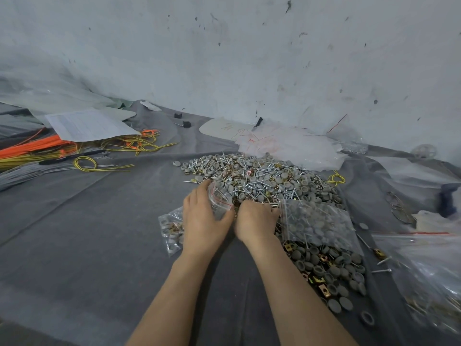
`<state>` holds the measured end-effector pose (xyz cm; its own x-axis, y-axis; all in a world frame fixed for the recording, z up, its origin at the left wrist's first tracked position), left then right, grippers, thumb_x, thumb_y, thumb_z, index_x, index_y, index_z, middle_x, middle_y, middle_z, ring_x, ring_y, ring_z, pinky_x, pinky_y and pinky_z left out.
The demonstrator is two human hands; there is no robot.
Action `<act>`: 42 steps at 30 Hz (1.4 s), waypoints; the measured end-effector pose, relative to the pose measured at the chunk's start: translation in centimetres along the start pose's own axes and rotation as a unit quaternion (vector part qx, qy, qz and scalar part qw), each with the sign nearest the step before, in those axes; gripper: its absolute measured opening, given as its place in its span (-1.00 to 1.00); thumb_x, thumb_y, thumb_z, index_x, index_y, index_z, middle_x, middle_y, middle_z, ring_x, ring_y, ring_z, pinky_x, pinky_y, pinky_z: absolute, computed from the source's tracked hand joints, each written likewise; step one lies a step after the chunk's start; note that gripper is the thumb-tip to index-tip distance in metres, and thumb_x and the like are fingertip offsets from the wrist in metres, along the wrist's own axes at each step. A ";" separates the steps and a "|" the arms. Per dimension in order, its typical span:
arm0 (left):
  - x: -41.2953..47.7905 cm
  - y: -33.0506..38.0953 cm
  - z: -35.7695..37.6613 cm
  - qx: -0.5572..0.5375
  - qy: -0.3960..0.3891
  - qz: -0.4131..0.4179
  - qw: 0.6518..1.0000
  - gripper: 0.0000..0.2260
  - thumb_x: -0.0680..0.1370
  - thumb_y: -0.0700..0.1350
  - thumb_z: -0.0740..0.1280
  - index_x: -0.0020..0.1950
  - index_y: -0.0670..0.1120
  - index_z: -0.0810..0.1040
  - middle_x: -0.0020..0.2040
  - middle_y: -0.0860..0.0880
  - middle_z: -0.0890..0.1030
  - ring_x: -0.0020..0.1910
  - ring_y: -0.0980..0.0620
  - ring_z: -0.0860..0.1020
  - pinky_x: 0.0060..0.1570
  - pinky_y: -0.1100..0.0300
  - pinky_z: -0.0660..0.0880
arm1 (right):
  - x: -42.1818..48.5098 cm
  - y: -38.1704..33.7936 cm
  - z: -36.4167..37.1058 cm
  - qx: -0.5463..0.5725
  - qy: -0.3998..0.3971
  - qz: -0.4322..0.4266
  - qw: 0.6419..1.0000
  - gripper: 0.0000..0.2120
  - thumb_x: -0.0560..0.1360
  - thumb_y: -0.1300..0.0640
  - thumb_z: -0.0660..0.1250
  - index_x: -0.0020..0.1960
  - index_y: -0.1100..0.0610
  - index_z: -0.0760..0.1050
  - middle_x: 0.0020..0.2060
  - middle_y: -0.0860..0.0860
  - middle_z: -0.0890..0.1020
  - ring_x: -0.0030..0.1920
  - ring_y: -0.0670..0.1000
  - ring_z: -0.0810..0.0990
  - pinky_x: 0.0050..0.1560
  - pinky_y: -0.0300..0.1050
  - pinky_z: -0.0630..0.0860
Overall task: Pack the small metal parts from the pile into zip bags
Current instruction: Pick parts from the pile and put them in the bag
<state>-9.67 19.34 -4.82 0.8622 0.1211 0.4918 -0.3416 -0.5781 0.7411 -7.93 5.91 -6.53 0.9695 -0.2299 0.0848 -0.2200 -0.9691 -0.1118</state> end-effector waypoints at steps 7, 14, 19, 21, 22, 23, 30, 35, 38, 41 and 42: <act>0.0 -0.1 0.1 0.002 -0.002 -0.004 1.000 -0.37 0.44 -0.08 0.45 0.45 -0.14 0.29 0.36 -0.08 0.41 0.36 -0.07 0.28 0.34 0.09 0.23 | -0.4 0.2 0.4 0.000 0.012 0.010 1.000 -0.64 0.55 0.17 0.19 0.33 0.21 0.37 0.28 0.15 0.47 0.32 0.20 0.34 0.28 0.10 0.25; 0.0 -0.2 0.2 0.008 -0.005 0.000 1.000 -0.36 0.43 -0.11 0.46 0.45 -0.14 0.28 0.35 -0.09 0.41 0.35 -0.08 0.29 0.35 0.06 0.24 | -0.8 1.4 -4.5 0.428 0.096 -0.037 0.898 -0.92 0.56 0.18 0.28 0.03 0.16 0.46 -0.10 0.05 0.60 -0.08 0.07 0.59 -0.03 -0.04 0.53; -0.1 -0.1 0.1 -0.005 -0.006 0.003 1.000 -0.35 0.43 -0.11 0.46 0.45 -0.14 0.28 0.36 -0.10 0.41 0.36 -0.09 0.29 0.33 0.04 0.26 | -0.9 -2.2 -5.3 0.498 -0.015 -0.145 0.855 -0.83 0.53 0.19 0.34 -0.19 -0.04 0.50 -0.27 -0.14 0.62 -0.26 -0.26 0.57 -0.27 -0.51 0.42; 0.0 -0.2 0.0 -0.007 0.001 -0.001 1.000 -0.36 0.44 -0.11 0.46 0.45 -0.15 0.28 0.35 -0.10 0.41 0.36 -0.08 0.28 0.34 0.06 0.25 | -0.6 -1.2 -5.6 0.531 0.031 -0.122 0.838 -0.84 0.56 0.21 0.27 -0.14 0.00 0.51 -0.23 -0.13 0.64 -0.27 -0.29 0.56 -0.26 -0.48 0.42; 0.0 -0.3 -0.2 -0.007 0.006 -0.004 1.000 -0.36 0.44 -0.11 0.46 0.45 -0.15 0.28 0.35 -0.10 0.42 0.36 -0.07 0.28 0.34 0.08 0.24 | -0.5 -0.1 -5.7 0.523 0.071 -0.096 0.844 -0.86 0.57 0.21 0.24 -0.09 0.04 0.52 -0.19 -0.09 0.64 -0.26 -0.26 0.55 -0.26 -0.46 0.41; 0.1 -0.4 -0.3 -0.007 0.010 -0.008 1.000 -0.36 0.44 -0.10 0.46 0.44 -0.15 0.29 0.34 -0.10 0.43 0.35 -0.06 0.28 0.34 0.10 0.24 | -0.4 0.9 -5.7 0.487 0.106 -0.071 0.864 -0.88 0.58 0.22 0.24 -0.03 0.09 0.54 -0.14 -0.05 0.64 -0.23 -0.20 0.54 -0.25 -0.45 0.41; 0.1 -0.2 -0.3 -0.008 0.016 -0.005 1.000 -0.37 0.44 -0.08 0.46 0.44 -0.16 0.29 0.34 -0.10 0.44 0.35 -0.06 0.30 0.33 0.10 0.24 | -0.3 1.7 0.3 0.082 -0.068 -0.034 0.994 -0.81 0.49 0.16 0.31 0.09 0.11 0.58 0.08 0.10 0.61 0.14 0.15 0.54 0.18 0.04 0.49; 0.0 -0.2 -0.2 -0.005 0.009 -0.003 1.000 -0.36 0.44 -0.09 0.45 0.45 -0.14 0.28 0.34 -0.09 0.42 0.35 -0.06 0.29 0.34 0.08 0.24 | -0.4 1.1 0.3 0.054 -0.042 -0.043 0.997 -0.80 0.53 0.20 0.24 0.12 0.12 0.54 0.14 0.12 0.55 0.20 0.19 0.47 0.21 0.08 0.42; 0.0 -0.2 -0.1 -0.004 0.005 -0.003 1.000 -0.36 0.44 -0.08 0.45 0.46 -0.13 0.28 0.35 -0.08 0.41 0.36 -0.06 0.28 0.35 0.07 0.25 | -0.6 1.7 -1.4 0.151 0.052 -0.045 0.986 -0.88 0.56 0.19 0.25 0.05 0.16 0.52 0.02 0.10 0.58 0.05 0.13 0.55 0.04 -0.01 0.49; 0.0 -0.2 0.1 0.002 0.001 0.000 1.000 -0.36 0.44 -0.09 0.45 0.46 -0.12 0.27 0.35 -0.08 0.41 0.36 -0.06 0.28 0.36 0.06 0.25 | -1.2 2.5 -4.8 0.312 0.188 -0.061 0.929 -0.90 0.57 0.23 0.25 0.05 0.22 0.49 -0.11 0.07 0.59 -0.13 0.03 0.54 -0.19 -0.24 0.44; 0.0 -0.2 0.1 0.002 0.000 0.001 1.000 -0.36 0.44 -0.10 0.45 0.45 -0.13 0.28 0.35 -0.08 0.41 0.35 -0.07 0.29 0.35 0.06 0.25 | -1.3 2.6 -5.8 0.370 0.215 -0.070 0.901 -0.89 0.56 0.25 0.26 0.06 0.23 0.49 -0.14 0.05 0.58 -0.17 -0.02 0.53 -0.24 -0.36 0.40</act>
<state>-9.52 19.34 -5.02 0.8621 0.1200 0.4924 -0.3409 -0.5815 0.7386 -10.40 3.19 -1.21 0.8158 -0.2771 0.5076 0.1877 -0.7033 -0.6857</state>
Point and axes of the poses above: each hand's wrist, its own x-axis towards the middle knuckle, its own z-axis out of the palm, y = z × x, the point moved 10 cm from there along x, towards the middle knuckle
